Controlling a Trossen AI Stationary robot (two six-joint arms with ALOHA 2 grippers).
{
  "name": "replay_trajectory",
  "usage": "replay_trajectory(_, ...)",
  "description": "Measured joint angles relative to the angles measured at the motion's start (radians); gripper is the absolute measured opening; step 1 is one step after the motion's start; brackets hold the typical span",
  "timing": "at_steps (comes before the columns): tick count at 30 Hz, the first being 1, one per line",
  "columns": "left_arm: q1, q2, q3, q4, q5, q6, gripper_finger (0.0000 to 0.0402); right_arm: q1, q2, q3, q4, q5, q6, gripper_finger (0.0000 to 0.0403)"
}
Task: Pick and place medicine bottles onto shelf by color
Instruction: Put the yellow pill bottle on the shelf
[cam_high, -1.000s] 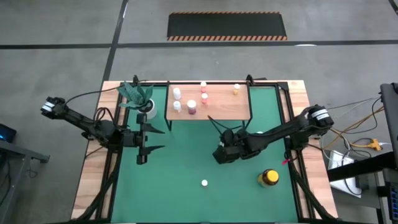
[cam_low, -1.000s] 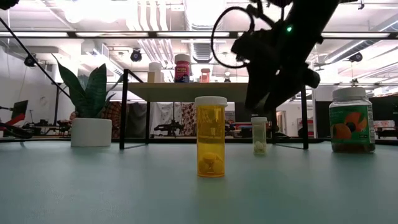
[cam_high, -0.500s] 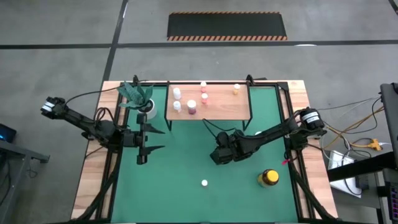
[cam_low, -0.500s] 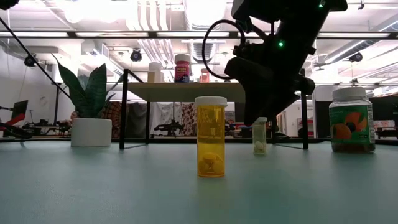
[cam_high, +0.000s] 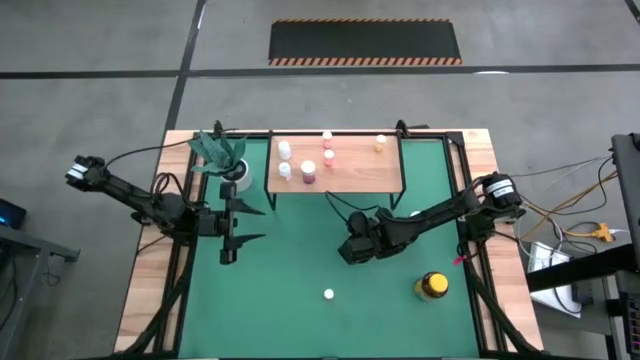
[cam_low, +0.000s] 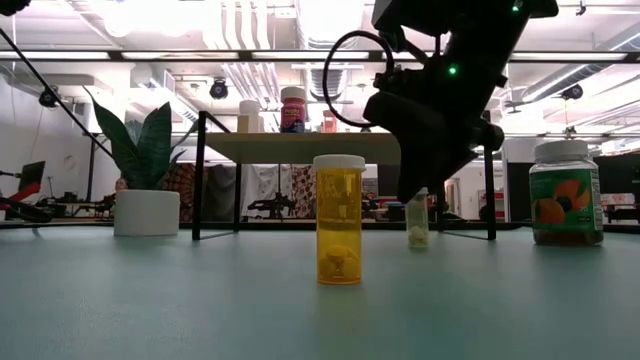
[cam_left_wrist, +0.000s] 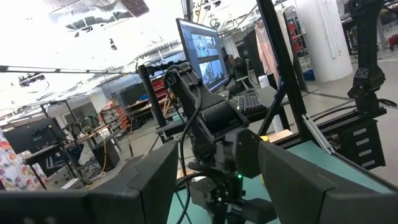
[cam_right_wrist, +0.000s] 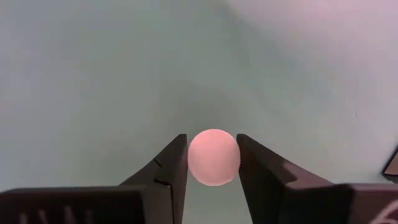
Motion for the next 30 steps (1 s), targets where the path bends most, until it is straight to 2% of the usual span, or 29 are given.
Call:
replay_trajectory(8, 0.000, 0.000, 0.000, -0.001, 0.000, 0.000, 0.0206, 0.000, -0.050, -0.001, 0.001, -0.080, -0.088, 0.0126)
replay_trajectory(15, 0.000, 0.000, 0.000, -0.002, 0.000, 0.000, 0.0206, 0.020, -0.158, 0.001, 0.008, -0.263, -0.174, 0.0115)
replay_trajectory(22, 0.000, 0.000, 0.000, -0.003, 0.000, 0.000, 0.0206, 0.035, -0.239, 0.074, 0.006, -0.274, -0.223, 0.0116)
replay_trajectory(30, 0.000, 0.000, 0.000, -0.003, 0.000, 0.000, 0.0206, 0.013, -0.221, 0.244, -0.014, -0.254, -0.433, 0.0113)
